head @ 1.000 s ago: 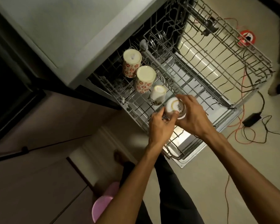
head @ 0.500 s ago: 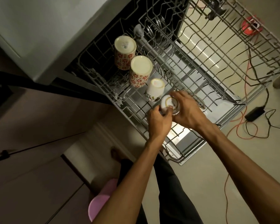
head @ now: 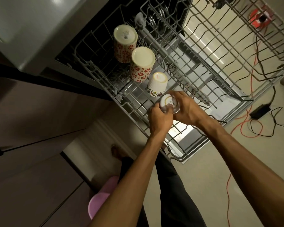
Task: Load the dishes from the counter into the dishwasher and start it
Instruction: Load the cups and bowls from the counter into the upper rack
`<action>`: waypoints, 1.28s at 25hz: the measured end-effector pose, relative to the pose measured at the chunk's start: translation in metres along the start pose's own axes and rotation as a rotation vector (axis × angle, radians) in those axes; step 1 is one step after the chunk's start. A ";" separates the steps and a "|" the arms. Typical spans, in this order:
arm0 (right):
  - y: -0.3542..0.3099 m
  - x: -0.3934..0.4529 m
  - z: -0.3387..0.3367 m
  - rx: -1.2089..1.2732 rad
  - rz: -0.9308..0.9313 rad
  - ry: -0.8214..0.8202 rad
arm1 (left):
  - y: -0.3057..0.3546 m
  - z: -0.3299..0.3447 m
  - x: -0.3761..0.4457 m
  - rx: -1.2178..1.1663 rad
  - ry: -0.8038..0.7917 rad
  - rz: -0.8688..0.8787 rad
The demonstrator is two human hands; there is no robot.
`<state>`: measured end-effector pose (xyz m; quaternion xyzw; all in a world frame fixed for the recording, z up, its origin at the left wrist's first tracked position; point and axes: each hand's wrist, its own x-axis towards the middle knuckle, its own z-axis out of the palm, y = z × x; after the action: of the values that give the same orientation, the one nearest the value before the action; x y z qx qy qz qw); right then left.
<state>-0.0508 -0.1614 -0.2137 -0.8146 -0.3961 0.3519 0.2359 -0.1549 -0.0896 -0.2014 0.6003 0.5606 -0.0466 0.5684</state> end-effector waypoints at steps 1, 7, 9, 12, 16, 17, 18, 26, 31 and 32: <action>0.001 0.000 0.001 0.005 0.005 -0.010 | 0.001 0.001 0.001 0.011 0.004 -0.001; 0.009 0.001 0.012 0.018 0.044 -0.038 | -0.002 0.001 0.007 0.045 -0.013 -0.005; 0.009 0.000 0.014 0.016 0.055 -0.032 | -0.003 0.000 0.008 0.047 -0.032 -0.003; 0.006 -0.003 0.016 -0.003 0.069 0.000 | -0.003 -0.003 0.008 0.032 -0.056 -0.016; 0.000 -0.008 0.018 0.011 0.088 0.040 | 0.002 -0.010 0.002 0.002 -0.089 -0.012; 0.000 -0.008 0.016 0.026 0.098 0.035 | 0.003 -0.011 0.001 0.002 -0.095 -0.005; 0.001 -0.007 0.013 0.047 0.111 0.024 | 0.005 -0.012 0.000 0.005 -0.097 0.005; 0.002 -0.004 0.014 0.069 0.139 0.033 | 0.003 -0.014 -0.003 0.007 -0.104 0.025; 0.000 -0.004 0.023 0.029 0.148 0.060 | 0.005 -0.016 -0.006 0.023 -0.112 0.007; -0.001 -0.005 0.024 0.025 0.156 0.058 | 0.005 -0.016 -0.006 0.037 -0.111 0.004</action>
<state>-0.0714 -0.1626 -0.2263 -0.8499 -0.3201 0.3501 0.2295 -0.1626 -0.0798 -0.1887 0.6084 0.5259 -0.0892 0.5876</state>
